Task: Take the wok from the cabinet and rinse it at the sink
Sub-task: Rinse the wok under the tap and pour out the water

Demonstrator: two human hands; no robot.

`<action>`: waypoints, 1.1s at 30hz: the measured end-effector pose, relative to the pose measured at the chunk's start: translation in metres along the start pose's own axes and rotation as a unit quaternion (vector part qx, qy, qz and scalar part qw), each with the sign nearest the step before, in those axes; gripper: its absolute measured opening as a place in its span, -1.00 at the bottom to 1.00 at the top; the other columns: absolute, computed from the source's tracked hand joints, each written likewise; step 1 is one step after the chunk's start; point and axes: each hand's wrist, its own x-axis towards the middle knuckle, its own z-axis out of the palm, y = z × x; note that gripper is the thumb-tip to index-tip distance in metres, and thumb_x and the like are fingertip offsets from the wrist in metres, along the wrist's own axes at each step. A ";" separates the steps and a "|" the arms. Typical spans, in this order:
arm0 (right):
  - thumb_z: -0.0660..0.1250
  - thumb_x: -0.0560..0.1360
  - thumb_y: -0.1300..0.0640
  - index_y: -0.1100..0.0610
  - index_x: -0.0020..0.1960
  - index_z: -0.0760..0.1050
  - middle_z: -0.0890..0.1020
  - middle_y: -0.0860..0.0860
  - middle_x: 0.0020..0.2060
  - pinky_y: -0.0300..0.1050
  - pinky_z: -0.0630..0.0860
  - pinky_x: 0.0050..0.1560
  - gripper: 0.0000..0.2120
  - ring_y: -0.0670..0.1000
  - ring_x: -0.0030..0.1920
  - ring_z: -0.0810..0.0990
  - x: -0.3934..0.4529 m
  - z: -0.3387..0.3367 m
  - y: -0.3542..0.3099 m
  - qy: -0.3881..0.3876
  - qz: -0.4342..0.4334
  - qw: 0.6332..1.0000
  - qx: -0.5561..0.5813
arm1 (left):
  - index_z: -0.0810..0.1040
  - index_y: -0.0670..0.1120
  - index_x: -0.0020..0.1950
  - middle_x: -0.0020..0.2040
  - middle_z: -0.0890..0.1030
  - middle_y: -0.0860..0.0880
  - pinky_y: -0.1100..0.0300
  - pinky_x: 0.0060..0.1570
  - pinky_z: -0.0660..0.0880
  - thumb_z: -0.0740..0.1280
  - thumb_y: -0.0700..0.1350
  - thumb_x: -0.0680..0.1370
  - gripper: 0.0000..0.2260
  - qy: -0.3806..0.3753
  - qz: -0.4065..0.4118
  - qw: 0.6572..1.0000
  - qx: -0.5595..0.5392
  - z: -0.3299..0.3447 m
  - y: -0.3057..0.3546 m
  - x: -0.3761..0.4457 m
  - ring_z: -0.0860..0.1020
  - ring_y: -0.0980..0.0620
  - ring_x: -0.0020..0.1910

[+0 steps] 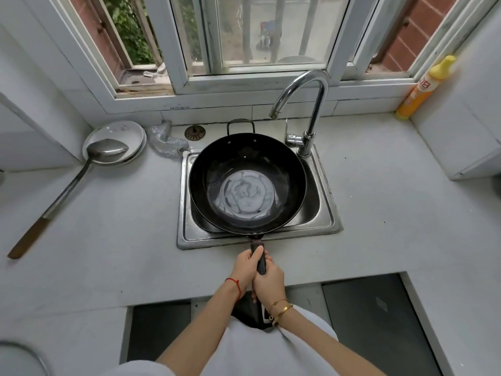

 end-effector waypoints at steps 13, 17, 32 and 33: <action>0.17 0.61 0.11 0.07 -0.01 0.46 0.57 0.13 -0.35 -0.20 0.45 -0.63 -0.89 0.00 -0.60 0.49 0.009 -0.003 0.005 -0.024 0.018 1.000 -0.006 | 0.52 -0.20 0.04 -0.14 0.62 -0.08 0.28 -0.09 0.52 0.18 -0.10 0.65 -0.80 0.011 -0.021 1.000 0.011 0.005 0.002 0.004 0.58 0.05 -0.14; 0.13 0.63 0.10 0.09 -0.02 0.45 0.57 0.08 -0.40 -0.19 0.50 -0.59 -0.85 -0.02 -0.59 0.50 0.012 -0.003 0.005 -0.047 0.033 0.997 -0.046 | 0.51 -0.17 0.05 -0.11 0.64 -0.06 0.11 0.17 0.49 0.15 -0.07 0.66 -0.79 0.005 -0.040 0.998 0.040 0.005 0.004 0.007 0.58 -0.01 -0.03; 0.18 0.60 0.15 0.15 -0.20 0.56 0.61 -0.05 -0.37 -0.04 0.63 -0.14 -0.73 -0.06 -0.36 0.57 0.092 -0.097 -0.029 -0.195 -0.083 0.950 -0.229 | 0.45 -0.17 -0.14 -0.28 0.53 -0.12 0.06 -0.20 0.55 0.15 -0.12 0.66 -0.78 0.052 -0.098 0.993 -0.030 0.020 0.012 0.008 0.53 -0.09 -0.32; 0.17 0.59 0.20 0.15 -0.25 0.56 0.60 -0.05 -0.39 -0.01 0.60 -0.14 -0.70 -0.07 -0.37 0.56 0.102 -0.103 -0.036 -0.132 -0.116 0.962 -0.208 | 0.43 -0.18 -0.14 -0.31 0.48 -0.12 0.10 -0.29 0.52 0.15 -0.13 0.66 -0.78 0.059 -0.112 0.991 -0.051 0.021 0.014 0.007 0.48 -0.07 -0.39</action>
